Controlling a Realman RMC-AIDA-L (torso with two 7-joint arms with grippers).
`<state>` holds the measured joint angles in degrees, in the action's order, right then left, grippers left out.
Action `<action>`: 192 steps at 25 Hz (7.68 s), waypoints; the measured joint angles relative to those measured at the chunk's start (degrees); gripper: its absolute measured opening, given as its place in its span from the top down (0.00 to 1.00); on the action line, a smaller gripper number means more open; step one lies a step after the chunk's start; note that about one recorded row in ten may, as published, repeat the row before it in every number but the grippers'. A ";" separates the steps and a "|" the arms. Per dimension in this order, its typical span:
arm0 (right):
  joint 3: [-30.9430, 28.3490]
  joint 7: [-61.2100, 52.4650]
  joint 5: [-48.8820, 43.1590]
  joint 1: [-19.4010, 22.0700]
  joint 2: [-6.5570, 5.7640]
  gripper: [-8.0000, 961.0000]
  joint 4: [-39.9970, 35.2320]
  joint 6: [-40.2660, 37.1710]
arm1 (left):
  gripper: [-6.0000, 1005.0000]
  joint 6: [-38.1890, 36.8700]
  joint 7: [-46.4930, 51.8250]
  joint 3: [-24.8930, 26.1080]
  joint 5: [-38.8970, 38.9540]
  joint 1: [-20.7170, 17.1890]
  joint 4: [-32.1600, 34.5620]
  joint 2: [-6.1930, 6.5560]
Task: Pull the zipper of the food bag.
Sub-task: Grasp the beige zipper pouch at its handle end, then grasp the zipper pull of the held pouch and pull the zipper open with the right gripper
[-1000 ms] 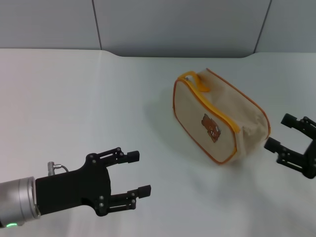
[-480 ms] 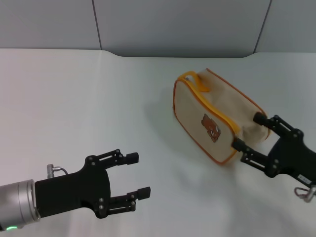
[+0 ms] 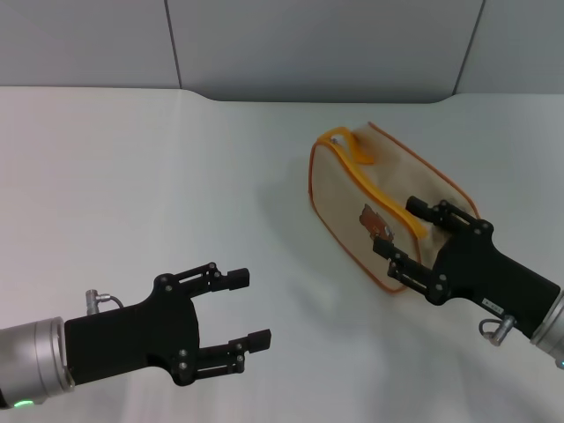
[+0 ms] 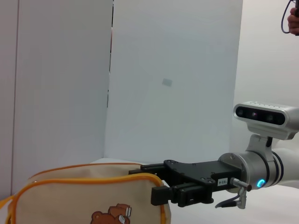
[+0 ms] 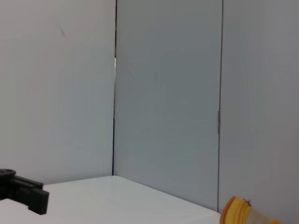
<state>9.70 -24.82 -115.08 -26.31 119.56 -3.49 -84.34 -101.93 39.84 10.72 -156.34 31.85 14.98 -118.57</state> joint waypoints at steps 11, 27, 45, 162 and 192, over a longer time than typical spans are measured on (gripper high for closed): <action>3.41 -4.01 -3.35 0.34 -0.34 0.47 -2.29 -4.41 | 0.25 0.02 -0.58 0.00 0.94 -0.18 -0.02 0.09; 5.80 -23.16 -2.67 11.36 -0.14 0.81 -25.42 -14.25 | 0.25 0.08 -0.65 -0.17 1.41 0.05 -0.23 -0.04; -6.62 -26.84 0.49 11.97 -0.36 0.77 -26.16 -26.72 | 0.26 4.33 -4.67 -0.16 2.53 0.40 -5.93 -0.16; 2.24 -29.47 5.75 13.38 -0.47 0.23 -31.14 -28.56 | 0.85 30.04 -28.04 8.06 1.90 -6.08 -32.63 -0.48; -1.89 40.56 16.67 2.57 0.24 0.24 10.83 -10.41 | 0.90 13.92 -66.83 17.07 1.86 2.59 -18.31 0.01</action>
<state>7.80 15.74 -98.41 -23.74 119.80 7.34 -94.75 -88.02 -26.99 27.79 -154.48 34.44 -3.33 -118.56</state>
